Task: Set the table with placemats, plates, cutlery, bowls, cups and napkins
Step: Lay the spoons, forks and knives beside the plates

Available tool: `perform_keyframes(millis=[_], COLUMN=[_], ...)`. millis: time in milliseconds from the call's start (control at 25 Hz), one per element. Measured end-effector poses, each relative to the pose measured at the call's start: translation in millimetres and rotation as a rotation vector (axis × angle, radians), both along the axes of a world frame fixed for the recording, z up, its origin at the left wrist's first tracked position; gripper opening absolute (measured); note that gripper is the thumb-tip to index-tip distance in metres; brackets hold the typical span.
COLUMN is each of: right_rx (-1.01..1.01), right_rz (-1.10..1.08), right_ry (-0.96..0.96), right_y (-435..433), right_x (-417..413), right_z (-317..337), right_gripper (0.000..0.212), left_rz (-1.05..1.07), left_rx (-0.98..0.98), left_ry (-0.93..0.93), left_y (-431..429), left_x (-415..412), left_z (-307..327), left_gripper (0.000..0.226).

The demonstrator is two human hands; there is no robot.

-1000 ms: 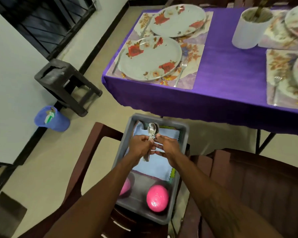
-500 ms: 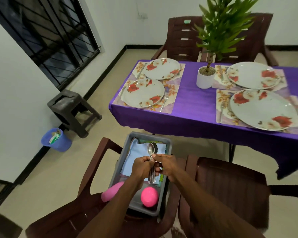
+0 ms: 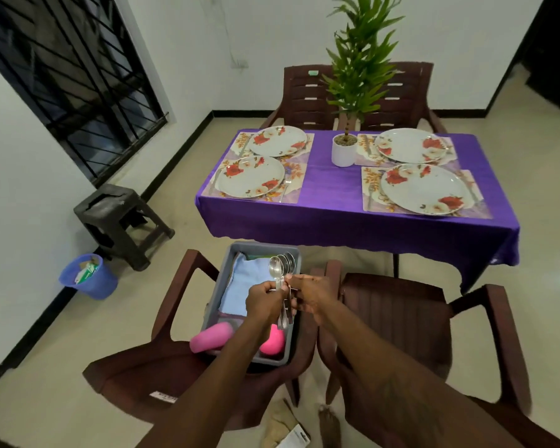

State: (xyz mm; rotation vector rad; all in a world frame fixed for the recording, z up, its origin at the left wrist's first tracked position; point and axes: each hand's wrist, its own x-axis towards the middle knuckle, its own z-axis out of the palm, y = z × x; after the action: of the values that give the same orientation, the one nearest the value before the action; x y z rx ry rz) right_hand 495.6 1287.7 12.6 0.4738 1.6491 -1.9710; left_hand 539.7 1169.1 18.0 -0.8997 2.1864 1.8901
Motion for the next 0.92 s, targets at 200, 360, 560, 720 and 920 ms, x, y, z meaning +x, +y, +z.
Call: perform_keyframes(millis=[200, 360, 560, 720, 920], right_rx=[0.036, 0.059, 0.041, 0.054, 0.095], right_rz=[-0.123, -0.109, -0.101, -0.08, -0.095], right_ry=[0.069, 0.064, 0.067, 0.076, 0.064], right_y=[57.6, 111.5, 166.4, 202.3, 210.0], right_x=[37.2, 46.4, 40.5, 15.3, -47.3], right_z=[14.6, 26.9, 35.3, 38.3, 20.8], right_gripper=[0.017, 0.02, 0.023, 0.016, 0.017], left_rz=[-0.106, -0.134, -0.14, -0.085, 0.07], left_rx=[0.028, -0.074, -0.059, -0.055, 0.029], left_ry=[0.039, 0.099, 0.151, 0.173, 0.094], left_y=[52.3, 104.1, 159.5, 194.7, 202.2], left_x=[22.6, 27.2, 16.3, -3.1, -39.7], left_z=[15.4, 32.8, 43.1, 47.3, 41.9], left_gripper=[0.017, 0.009, 0.004, 0.005, 0.012])
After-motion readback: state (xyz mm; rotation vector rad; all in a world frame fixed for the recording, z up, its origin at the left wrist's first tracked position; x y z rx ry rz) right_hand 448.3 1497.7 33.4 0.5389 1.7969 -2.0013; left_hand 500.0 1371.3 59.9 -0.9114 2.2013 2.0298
